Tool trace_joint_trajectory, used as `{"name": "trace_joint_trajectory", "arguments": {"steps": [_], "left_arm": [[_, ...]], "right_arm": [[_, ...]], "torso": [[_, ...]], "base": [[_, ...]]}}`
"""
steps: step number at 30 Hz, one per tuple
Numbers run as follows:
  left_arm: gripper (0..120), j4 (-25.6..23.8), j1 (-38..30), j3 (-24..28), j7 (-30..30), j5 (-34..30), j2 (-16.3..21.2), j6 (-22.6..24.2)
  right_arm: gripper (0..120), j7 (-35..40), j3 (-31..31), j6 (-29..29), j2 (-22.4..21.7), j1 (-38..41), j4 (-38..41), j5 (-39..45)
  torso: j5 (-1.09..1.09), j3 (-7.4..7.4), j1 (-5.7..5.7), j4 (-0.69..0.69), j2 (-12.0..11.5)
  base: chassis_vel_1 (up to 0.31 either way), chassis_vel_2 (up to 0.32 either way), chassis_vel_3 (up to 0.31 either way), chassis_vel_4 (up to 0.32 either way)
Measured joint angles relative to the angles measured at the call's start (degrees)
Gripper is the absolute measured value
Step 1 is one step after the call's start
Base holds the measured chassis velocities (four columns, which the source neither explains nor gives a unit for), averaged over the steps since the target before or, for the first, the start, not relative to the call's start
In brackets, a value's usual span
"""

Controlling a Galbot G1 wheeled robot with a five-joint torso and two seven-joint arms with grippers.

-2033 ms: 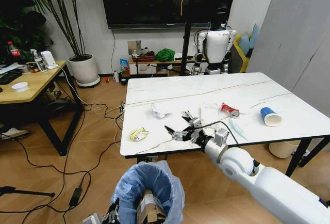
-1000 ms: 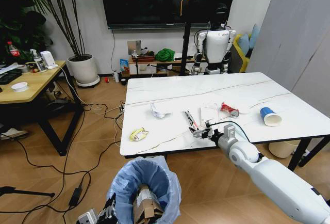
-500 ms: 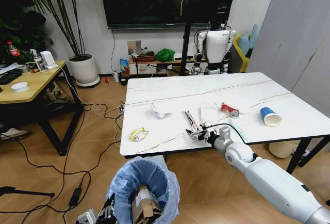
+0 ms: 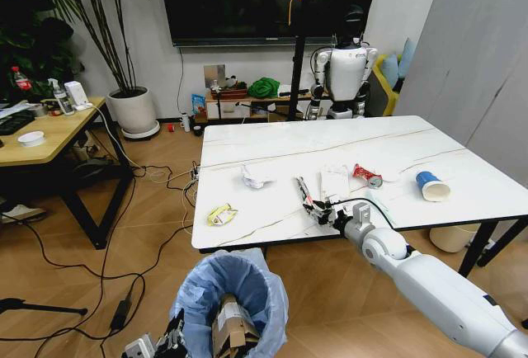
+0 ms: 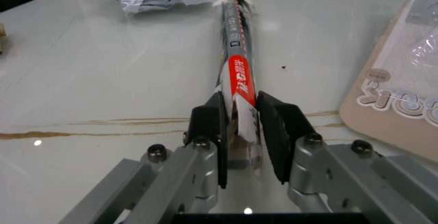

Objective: Pick up the trash bin and place the trash from the table into it.

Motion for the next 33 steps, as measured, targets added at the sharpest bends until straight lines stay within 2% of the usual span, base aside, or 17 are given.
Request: {"name": "trace_joint_trajectory", "arguments": {"steps": [4, 11, 17, 21, 22, 28, 29, 33], "left_arm": [[0, 0.03, -0.07, -0.34, -0.04, -0.29, 0.29, 0.01], [0, 0.09, -0.02, -1.12, -0.27, -0.91, 0.34, 0.16], [0, -0.02, -0.25, -1.16, -0.7, -1.29, 0.27, 0.51], [0, 0.73, -1.32, -0.1, -1.04, -1.93, 1.6, 0.59], [0, 0.73, -1.32, -0.1, -1.04, -1.93, 1.6, 0.59], [0, 1.15, -3.25, 1.38, -1.84, -2.54, 2.35, 0.92], [0, 1.15, -3.25, 1.38, -1.84, -2.54, 2.35, 0.92], [0, 1.62, -3.86, 1.97, -2.1, -2.82, 3.18, 0.93]], "right_arm": [[0, -0.84, 0.02, 0.24, -0.1, -0.15, -0.29, -0.12], [0, -3.15, 1.39, 1.66, -0.35, -0.84, -0.13, -0.11], [0, -4.62, 4.91, 5.02, -2.07, -2.75, 3.29, 0.74], [0, -8.27, 9.36, 13.61, -4.42, -4.38, 5.61, -4.43], [0, -8.27, 9.36, 13.61, -4.42, -4.38, 5.61, -4.43], [0, -15.6, 15.83, 18.93, -13.51, -6.85, 13.61, -2.27], [0, -15.6, 15.83, 18.93, -13.51, -6.85, 13.61, -2.27], [0, -21.17, 20.02, 20.24, -19.11, -10.05, 20.38, -1.88]], "torso": [[0.0, 0.0, 0.0, 0.0, 0.0], [0.01, 0.0, 0.0, 0.01, 0.0], [0.02, 0.0, 0.0, 0.01, 0.0], [0.0, 0.0, 0.0, 0.0, 0.0], [0.0, 0.0, 0.0, 0.0, 0.0], [-0.01, -0.01, 0.0, -0.02, 0.0], [-0.01, -0.01, 0.0, -0.02, 0.0], [-0.01, -0.01, 0.0, 0.01, 0.0]], "base": [[0.0, 0.0, 0.0, 0.0], [0.0, 0.0, 0.0, 0.0], [0.0, 0.0, 0.0, 0.0], [0.0, 0.0, 0.0, 0.0], [0.0, 0.0, 0.0, 0.0], [0.0, 0.0, 0.0, 0.0], [0.0, 0.0, 0.0, 0.0], [0.0, 0.0, 0.0, 0.0]]}}
